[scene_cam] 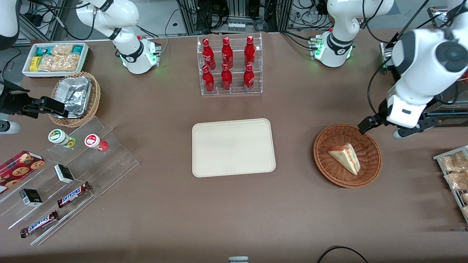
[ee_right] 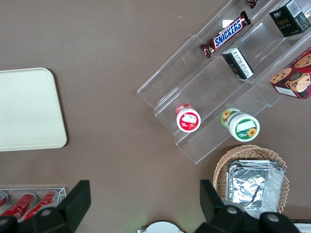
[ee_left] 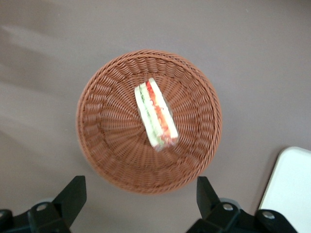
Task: Place sandwich from basket to tray
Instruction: 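Lower the open left gripper and grasp the wrapped sandwich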
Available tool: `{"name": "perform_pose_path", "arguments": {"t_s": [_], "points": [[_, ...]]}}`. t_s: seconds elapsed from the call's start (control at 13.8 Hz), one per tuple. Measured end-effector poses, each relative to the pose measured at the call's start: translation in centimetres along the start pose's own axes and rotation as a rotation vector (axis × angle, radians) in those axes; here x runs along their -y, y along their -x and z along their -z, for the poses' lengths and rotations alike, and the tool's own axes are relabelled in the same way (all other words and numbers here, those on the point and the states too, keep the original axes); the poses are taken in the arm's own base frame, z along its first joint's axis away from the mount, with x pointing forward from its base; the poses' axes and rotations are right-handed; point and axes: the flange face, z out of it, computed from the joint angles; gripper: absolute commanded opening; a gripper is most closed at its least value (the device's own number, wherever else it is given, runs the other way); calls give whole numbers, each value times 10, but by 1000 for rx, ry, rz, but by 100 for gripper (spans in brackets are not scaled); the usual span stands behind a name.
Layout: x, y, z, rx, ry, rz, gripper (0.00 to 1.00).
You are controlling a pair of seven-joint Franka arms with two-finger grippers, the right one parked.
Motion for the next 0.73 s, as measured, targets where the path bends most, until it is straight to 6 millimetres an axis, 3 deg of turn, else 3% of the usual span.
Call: {"name": "perform_pose_path", "arguments": {"t_s": [0.44, 0.73], "points": [[-5, 5, -77, -12, 19, 94, 100], [-9, 2, -116, -12, 28, 121, 100]]}}
